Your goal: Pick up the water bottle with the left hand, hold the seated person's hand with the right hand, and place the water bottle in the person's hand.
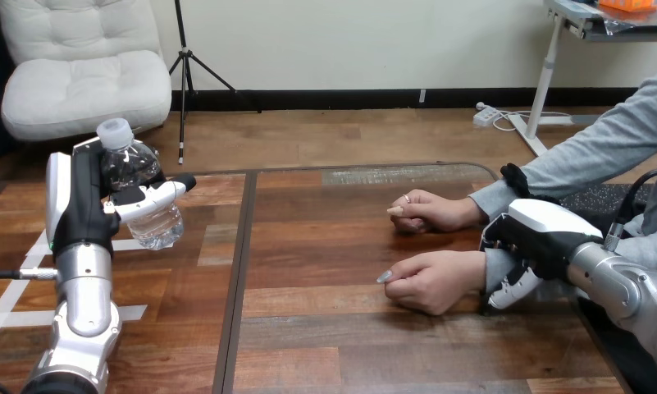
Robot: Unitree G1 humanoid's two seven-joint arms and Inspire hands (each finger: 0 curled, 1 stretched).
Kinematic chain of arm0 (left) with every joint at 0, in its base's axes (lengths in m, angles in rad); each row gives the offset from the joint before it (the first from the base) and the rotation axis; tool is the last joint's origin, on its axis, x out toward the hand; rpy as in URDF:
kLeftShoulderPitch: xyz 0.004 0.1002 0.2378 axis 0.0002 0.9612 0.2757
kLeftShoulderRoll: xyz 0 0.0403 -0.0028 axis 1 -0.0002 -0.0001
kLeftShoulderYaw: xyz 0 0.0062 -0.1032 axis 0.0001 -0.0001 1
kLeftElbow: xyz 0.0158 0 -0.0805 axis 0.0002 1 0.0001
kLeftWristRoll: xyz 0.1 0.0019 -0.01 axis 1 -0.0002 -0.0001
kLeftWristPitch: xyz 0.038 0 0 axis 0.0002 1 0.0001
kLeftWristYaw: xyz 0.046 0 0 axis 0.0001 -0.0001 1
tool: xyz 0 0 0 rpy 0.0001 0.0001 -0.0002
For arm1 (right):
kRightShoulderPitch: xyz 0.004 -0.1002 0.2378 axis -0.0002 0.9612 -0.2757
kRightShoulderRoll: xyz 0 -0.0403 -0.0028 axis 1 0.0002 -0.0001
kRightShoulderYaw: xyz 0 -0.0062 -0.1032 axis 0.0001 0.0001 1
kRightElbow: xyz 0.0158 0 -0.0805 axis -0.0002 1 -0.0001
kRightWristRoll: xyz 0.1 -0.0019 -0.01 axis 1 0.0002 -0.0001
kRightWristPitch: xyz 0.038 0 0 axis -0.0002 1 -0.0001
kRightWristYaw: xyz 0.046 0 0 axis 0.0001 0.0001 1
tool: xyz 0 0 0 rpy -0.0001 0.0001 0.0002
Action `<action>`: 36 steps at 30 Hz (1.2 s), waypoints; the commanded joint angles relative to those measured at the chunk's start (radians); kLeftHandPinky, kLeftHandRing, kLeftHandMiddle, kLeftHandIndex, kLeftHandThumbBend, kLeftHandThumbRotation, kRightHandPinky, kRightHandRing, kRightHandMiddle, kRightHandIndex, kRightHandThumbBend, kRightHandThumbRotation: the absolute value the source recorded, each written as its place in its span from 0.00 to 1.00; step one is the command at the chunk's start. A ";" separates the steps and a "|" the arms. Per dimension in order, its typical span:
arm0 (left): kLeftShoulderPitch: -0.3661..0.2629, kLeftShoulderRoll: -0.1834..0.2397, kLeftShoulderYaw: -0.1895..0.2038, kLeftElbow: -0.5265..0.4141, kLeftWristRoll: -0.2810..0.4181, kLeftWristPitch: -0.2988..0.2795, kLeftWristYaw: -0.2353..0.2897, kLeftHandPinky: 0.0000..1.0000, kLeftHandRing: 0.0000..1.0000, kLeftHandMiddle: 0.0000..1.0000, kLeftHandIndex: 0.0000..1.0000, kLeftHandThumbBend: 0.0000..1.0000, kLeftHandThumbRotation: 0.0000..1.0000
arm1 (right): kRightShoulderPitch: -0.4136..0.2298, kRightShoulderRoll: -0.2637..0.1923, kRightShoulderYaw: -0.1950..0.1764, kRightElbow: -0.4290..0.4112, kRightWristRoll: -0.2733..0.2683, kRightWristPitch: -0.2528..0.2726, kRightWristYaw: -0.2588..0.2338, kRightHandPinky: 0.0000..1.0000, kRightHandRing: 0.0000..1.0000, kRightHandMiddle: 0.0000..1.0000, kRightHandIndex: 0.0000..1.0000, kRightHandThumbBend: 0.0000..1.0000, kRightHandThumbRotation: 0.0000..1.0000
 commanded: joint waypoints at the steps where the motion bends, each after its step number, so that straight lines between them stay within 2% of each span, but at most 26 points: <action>1: -0.041 0.003 0.011 -0.068 -0.008 -0.022 0.005 0.37 0.43 0.46 0.45 0.72 0.00 | -0.036 0.031 -0.022 0.002 0.027 -0.010 0.007 0.31 0.36 0.43 0.48 0.83 0.00; 13: -0.044 0.005 0.011 -0.045 -0.011 -0.029 0.004 0.37 0.43 0.47 0.46 0.73 0.00 | -0.035 0.031 -0.027 -0.001 0.031 -0.009 0.001 0.27 0.32 0.40 0.44 0.83 0.00; 23: -0.045 0.003 0.012 -0.045 -0.019 -0.026 0.000 0.37 0.43 0.46 0.46 0.73 0.00 | -0.031 0.027 -0.022 -0.009 0.020 -0.019 -0.035 0.22 0.27 0.35 0.41 0.84 0.00; 36: -0.044 0.003 0.010 -0.046 -0.018 -0.026 0.003 0.37 0.43 0.46 0.46 0.73 0.00 | -0.031 0.021 -0.024 -0.016 0.021 -0.029 -0.040 0.20 0.25 0.33 0.37 0.81 0.00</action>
